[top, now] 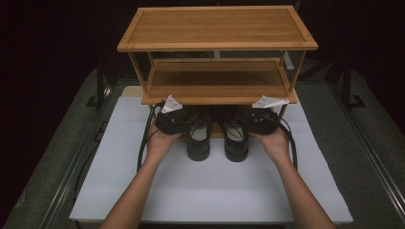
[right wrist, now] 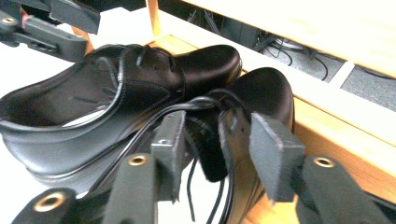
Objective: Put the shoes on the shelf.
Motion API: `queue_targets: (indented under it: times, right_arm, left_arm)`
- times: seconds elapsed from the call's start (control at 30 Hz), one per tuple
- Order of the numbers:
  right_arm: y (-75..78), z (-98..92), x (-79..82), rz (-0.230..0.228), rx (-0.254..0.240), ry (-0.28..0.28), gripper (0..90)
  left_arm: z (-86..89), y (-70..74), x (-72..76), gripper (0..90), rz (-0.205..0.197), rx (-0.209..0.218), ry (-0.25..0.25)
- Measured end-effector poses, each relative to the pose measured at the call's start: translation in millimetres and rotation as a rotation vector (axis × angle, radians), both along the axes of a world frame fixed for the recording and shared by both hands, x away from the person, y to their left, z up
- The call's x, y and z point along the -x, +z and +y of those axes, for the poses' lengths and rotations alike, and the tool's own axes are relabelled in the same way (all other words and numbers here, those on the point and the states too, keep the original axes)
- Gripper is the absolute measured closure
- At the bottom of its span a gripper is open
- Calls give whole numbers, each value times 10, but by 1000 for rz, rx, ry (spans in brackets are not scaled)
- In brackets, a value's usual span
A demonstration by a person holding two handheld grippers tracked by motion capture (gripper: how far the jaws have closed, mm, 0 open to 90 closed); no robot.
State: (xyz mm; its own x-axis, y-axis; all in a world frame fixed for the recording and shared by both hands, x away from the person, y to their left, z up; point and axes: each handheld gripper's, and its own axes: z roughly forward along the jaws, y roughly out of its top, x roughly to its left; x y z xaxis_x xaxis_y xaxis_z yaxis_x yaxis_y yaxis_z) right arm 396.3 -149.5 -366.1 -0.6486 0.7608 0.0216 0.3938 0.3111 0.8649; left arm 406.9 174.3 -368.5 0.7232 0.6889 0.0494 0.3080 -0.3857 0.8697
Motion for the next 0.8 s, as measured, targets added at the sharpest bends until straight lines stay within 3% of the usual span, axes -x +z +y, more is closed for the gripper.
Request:
queue_targets:
  times: [0.17,0.43,0.6,0.7,0.8]
  right_arm:
    - [6,-142,237,12,-19,-5,414]
    - [-82,-259,557,45,-12,28,249]
    - [-252,-283,670,88,-9,54,150]
    - [-411,-272,658,117,1,60,106]
    - [-533,-243,631,148,3,62,74]
  left_arm:
    - [161,8,228,276,15,14,-30]
    - [289,-133,579,149,53,19,-83]
    - [295,-355,638,89,74,-17,-84]
    - [219,-497,600,15,98,-60,-113]
    - [142,-591,580,14,111,-71,-131]
